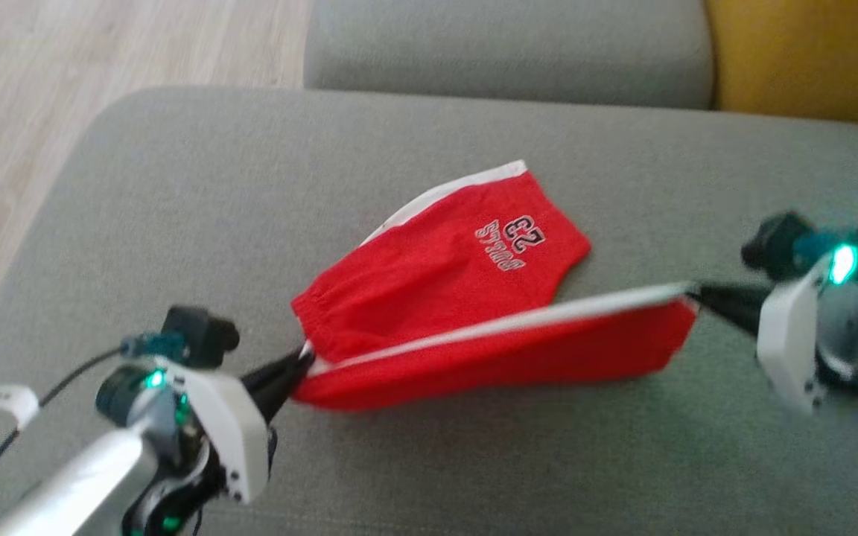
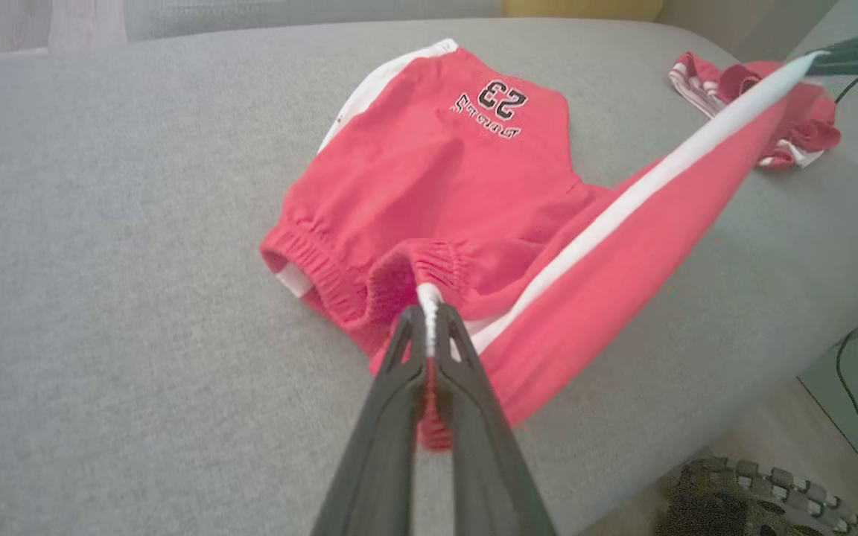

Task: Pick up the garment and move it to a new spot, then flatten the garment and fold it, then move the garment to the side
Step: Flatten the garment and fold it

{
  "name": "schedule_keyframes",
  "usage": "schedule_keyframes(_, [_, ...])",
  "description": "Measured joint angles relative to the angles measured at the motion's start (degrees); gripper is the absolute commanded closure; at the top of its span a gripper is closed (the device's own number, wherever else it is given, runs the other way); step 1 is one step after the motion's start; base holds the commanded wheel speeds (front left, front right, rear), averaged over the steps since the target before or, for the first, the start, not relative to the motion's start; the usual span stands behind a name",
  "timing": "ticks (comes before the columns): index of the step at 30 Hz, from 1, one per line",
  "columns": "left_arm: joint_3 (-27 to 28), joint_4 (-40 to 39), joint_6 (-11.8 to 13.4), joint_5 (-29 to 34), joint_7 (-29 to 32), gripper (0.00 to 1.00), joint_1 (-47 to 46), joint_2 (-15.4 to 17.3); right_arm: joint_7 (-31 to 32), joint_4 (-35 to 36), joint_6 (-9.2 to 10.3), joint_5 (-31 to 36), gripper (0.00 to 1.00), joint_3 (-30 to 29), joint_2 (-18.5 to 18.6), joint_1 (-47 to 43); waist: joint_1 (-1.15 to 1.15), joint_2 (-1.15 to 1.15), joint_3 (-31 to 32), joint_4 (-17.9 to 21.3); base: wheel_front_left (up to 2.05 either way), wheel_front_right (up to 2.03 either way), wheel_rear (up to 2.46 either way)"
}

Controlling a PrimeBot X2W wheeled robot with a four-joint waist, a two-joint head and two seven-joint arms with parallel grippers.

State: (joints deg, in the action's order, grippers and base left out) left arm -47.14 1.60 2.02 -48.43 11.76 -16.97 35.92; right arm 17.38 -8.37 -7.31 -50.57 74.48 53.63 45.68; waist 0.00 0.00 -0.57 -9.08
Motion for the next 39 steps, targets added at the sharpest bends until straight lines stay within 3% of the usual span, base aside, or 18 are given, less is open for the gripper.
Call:
schedule_keyframes(8, [1.3,3.1,0.4,2.2,-2.3,1.0,-7.9,-5.2,-2.3,-4.6,0.0,3.0,1.0,-0.1,-0.9,10.6,0.0,0.0,-5.8,-2.6,0.0,0.0,0.0])
schedule_keyframes(11, [1.3,6.7,0.5,2.5,-2.6,1.0,-11.4,-9.0,-3.1,-7.0,0.0,5.6,1.0,-0.1,-1.1,14.1,0.0,0.0,-9.0,-4.2,0.0,0.0,0.0])
schedule_keyframes(16, [1.4,12.5,0.5,3.4,-4.4,1.0,-15.8,-12.5,-4.7,-9.3,0.0,9.7,1.0,-0.2,-2.2,19.0,0.02,0.0,-13.0,-6.1,0.0,0.0,0.0])
schedule_keyframes(39, [1.5,34.6,-3.9,5.0,-15.0,1.0,-28.6,-25.1,-5.1,-15.0,0.0,15.4,1.0,-0.3,-3.7,25.6,0.01,-0.01,-24.7,-13.3,0.0,0.0,0.0])
